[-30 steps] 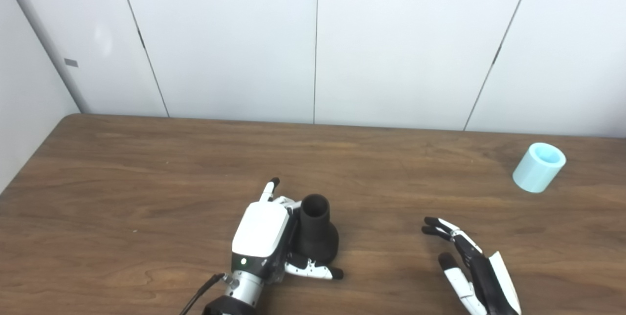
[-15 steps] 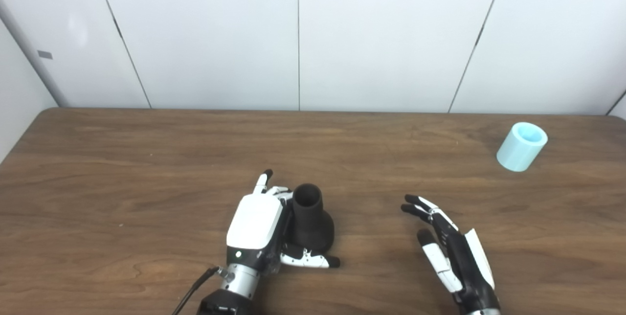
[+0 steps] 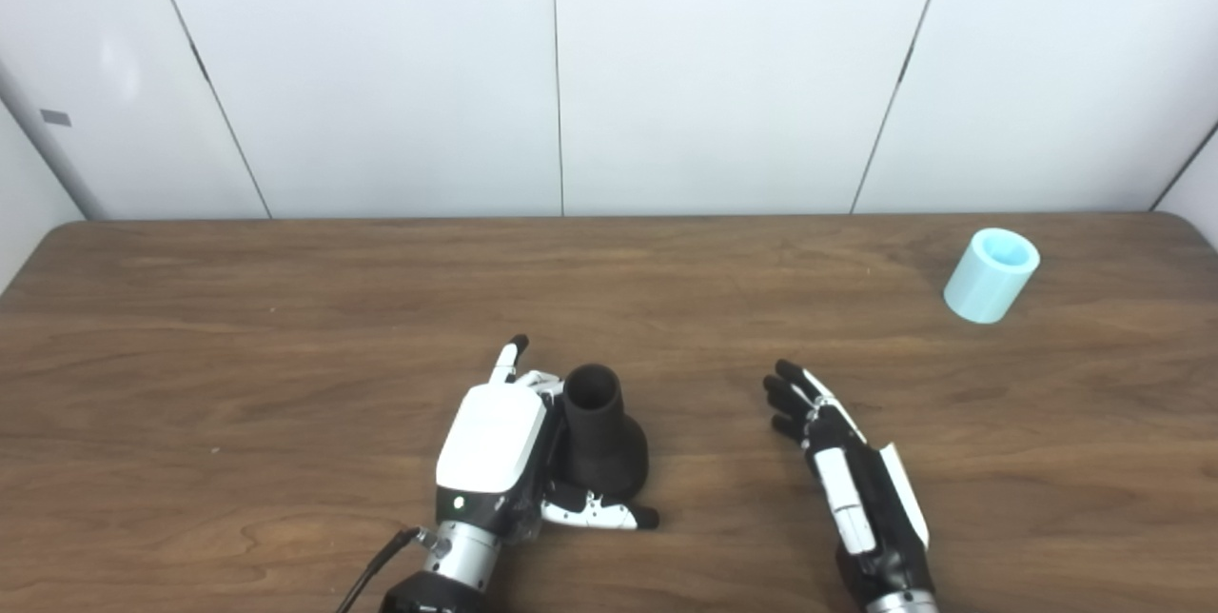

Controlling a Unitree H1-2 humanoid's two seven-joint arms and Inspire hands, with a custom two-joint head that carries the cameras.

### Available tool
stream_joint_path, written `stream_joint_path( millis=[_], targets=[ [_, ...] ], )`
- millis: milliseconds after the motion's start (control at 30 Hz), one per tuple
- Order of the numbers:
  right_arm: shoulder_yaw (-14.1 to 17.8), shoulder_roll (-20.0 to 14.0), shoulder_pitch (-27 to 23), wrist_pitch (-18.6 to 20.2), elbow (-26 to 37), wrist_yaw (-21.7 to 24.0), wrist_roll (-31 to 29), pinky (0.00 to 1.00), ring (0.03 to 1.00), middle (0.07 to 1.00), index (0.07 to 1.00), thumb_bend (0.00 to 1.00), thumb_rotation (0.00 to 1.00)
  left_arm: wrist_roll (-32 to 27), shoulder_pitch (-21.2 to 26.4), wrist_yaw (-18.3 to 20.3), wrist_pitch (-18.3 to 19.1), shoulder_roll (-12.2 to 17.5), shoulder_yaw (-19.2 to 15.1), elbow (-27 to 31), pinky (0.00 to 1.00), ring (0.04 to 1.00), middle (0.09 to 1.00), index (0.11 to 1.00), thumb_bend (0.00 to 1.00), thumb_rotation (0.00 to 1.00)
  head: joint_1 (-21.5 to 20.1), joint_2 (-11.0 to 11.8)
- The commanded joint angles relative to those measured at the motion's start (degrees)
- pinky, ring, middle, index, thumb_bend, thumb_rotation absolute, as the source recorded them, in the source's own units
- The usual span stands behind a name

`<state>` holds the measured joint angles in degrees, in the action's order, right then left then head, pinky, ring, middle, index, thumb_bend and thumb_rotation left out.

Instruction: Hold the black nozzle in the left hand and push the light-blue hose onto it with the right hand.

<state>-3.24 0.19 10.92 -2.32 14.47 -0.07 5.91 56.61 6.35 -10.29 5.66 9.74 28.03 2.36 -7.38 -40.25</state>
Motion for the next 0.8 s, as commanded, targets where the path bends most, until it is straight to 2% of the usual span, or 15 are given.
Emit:
stream_joint_path(
  millis=[0,67,233,400,500,600,700,767],
  targets=[
    [0.89,-1.59,-0.91,0.67,4.00,0.02,1.26,0.86,0.878,0.865,0.886,0.52,0.89,-0.35,-0.33,0.80,-1.79,-0.41,0.96,-2.05,1.00,0.699,0.480,0.489,0.53,0.00,-0.29,-0.07],
    [1.63,-2.43,-1.68,1.82,5.19,0.18,1.88,0.84,0.877,0.864,0.881,0.56,0.86,-0.45,-0.31,0.81,-1.77,-0.37,1.05,-2.09,1.00,0.696,0.481,0.488,0.53,0.00,-0.85,-0.12],
    [5.05,-7.04,-5.65,9.14,10.14,0.70,4.29,0.88,0.886,0.865,0.881,0.58,0.85,-0.45,-0.12,1.17,-1.95,-0.02,1.36,-2.16,1.00,0.704,0.477,0.491,0.53,0.00,-3.02,-0.34],
    [8.24,-13.17,-10.52,15.33,12.23,1.78,7.14,0.76,0.852,0.849,0.862,0.61,0.77,-0.34,0.23,0.77,-2.12,-0.28,1.41,-2.73,1.00,0.702,0.479,0.489,0.53,0.00,-3.62,-0.71],
    [9.79,-17.09,-13.20,18.93,12.67,3.43,7.43,0.84,0.865,0.850,0.855,0.64,0.73,0.02,0.25,1.03,-1.90,-0.44,1.58,-3.04,1.00,0.701,0.478,0.489,0.53,0.00,-4.05,-1.02],
    [10.75,-20.37,-15.27,20.16,11.91,4.90,6.99,0.87,0.878,0.865,0.864,0.65,0.64,0.11,0.27,1.10,-2.04,-0.43,1.75,-3.18,1.00,0.699,0.477,0.489,0.53,0.00,-4.25,-1.65],
    [11.14,-24.97,-17.76,19.13,9.18,6.40,8.14,0.78,0.848,0.858,0.867,0.70,0.54,-0.42,0.20,1.77,-2.29,-0.37,1.87,-2.86,1.00,0.698,0.478,0.490,0.53,0.00,-4.21,-2.08],
    [10.96,-27.28,-19.20,18.68,7.38,6.98,8.97,0.80,0.854,0.861,0.863,0.71,0.44,-0.44,0.24,2.17,-2.31,-0.27,2.02,-2.71,1.00,0.692,0.477,0.492,0.53,0.00,-4.35,-2.18]
  ],
)
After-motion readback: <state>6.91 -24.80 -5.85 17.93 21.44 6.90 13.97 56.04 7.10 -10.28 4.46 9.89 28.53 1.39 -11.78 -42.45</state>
